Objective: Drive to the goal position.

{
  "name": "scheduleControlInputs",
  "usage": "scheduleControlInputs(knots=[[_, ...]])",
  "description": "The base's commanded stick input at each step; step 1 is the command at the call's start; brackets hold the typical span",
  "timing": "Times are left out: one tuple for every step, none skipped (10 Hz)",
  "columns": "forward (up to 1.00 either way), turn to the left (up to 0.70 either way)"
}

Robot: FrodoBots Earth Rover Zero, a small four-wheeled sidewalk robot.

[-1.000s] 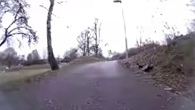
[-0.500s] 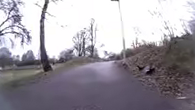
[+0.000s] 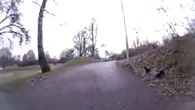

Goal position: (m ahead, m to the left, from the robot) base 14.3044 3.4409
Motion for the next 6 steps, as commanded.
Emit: scheduleControlInputs(knots=[[1.0,0.0],[1.0,0.0],[1.0,0.0],[1.0,0.0],[1.0,0.0],[1.0,0.0]])
